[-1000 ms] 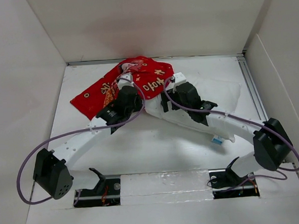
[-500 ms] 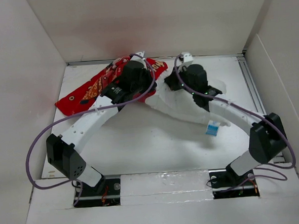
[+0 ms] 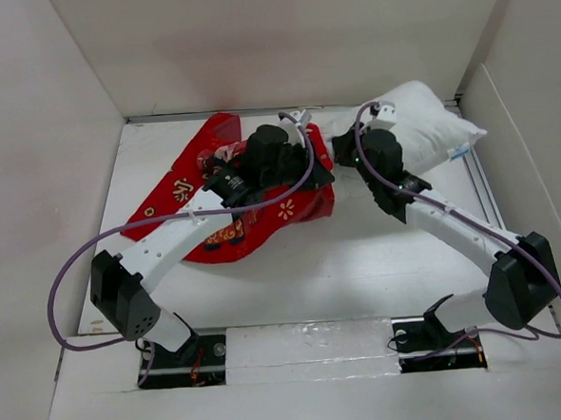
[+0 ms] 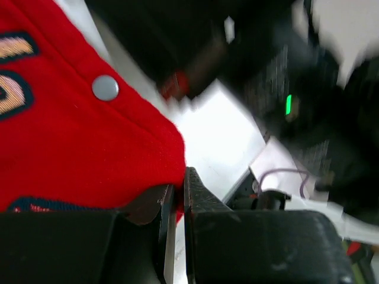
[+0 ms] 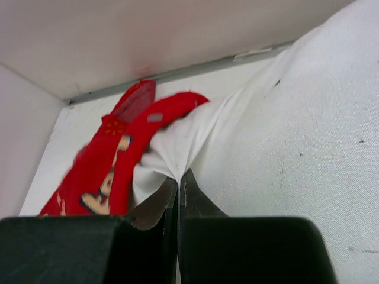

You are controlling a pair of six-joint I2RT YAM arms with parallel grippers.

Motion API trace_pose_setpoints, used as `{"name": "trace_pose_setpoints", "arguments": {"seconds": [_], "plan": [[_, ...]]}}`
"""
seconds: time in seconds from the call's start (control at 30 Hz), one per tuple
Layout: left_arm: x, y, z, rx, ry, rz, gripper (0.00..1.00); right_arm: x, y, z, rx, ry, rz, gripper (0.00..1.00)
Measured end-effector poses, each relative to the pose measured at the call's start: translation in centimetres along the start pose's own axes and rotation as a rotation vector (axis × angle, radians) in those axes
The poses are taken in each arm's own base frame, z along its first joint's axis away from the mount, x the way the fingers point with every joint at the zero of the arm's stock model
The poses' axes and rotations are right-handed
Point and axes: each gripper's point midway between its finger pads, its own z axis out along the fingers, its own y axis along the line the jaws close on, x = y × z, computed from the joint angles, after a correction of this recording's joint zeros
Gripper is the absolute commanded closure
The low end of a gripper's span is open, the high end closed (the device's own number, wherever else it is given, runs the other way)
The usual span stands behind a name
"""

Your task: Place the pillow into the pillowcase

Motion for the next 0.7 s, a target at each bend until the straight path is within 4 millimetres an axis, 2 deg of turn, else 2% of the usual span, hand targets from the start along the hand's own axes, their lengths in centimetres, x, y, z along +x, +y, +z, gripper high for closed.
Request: {"name": "trace_pose_setpoints", "arguments": {"seconds": [0.07, 0.1, 0.13, 0.27, 0.3, 0.33, 0.37, 0.4, 0.47, 0.5, 0.6, 0.7], "plan": [[-0.9, 1.5, -0.1, -0.024, -0.038, -0.040, 1.00, 3.0, 0.9, -0.6, -0.023, 0.024, 0.010, 1.00], [-1.4, 2.8, -0.2, -0.055, -0.060, -0.063, 1.00, 6.0, 1.5, -1.3, -0.047, 0.062, 0.008, 1.00], [-1.7, 3.9, -0.3, -0.085, -0.077, -0.085, 1.00, 6.6, 1.5, -1.5, -0.050, 0.070, 0.007, 1.00], [-3.3, 8.0, -0.6, -0.188, -0.142, -0.151, 1.00, 12.2, 1.9, -3.1, -0.125, 0.140, 0.033, 1.00], [-3.4, 8.8, -0.6, -0.205, -0.148, -0.162, 1.00, 13.2, 2.0, -3.4, -0.152, 0.153, 0.037, 0.99], [-3.4, 9.6, -0.5, -0.226, -0.155, -0.173, 1.00, 13.7, 2.2, -3.7, -0.181, 0.161, 0.039, 0.90], [-3.3, 10.6, -0.3, -0.249, -0.156, -0.182, 1.00, 13.9, 2.3, -3.9, -0.207, 0.165, 0.044, 0.79], [-2.9, 11.9, 0.0, -0.278, -0.151, -0.195, 1.00, 13.9, 2.4, -4.2, -0.234, 0.165, 0.050, 0.46], [-2.5, 13.7, 0.2, -0.311, -0.142, -0.213, 1.00, 13.6, 3.0, -5.3, -0.301, 0.172, 0.051, 0.12], [-2.2, 14.9, 0.1, -0.328, -0.133, -0.227, 1.00, 13.2, 3.4, -6.1, -0.337, 0.173, 0.040, 0.00], [-2.2, 17.6, -0.5, -0.364, -0.126, -0.259, 1.00, 10.5, 4.8, -8.6, -0.428, 0.130, -0.028, 0.00], [-3.1, 18.4, -1.1, -0.368, -0.148, -0.244, 1.00, 8.4, 5.2, -10.2, -0.458, 0.087, -0.109, 0.00]]}}
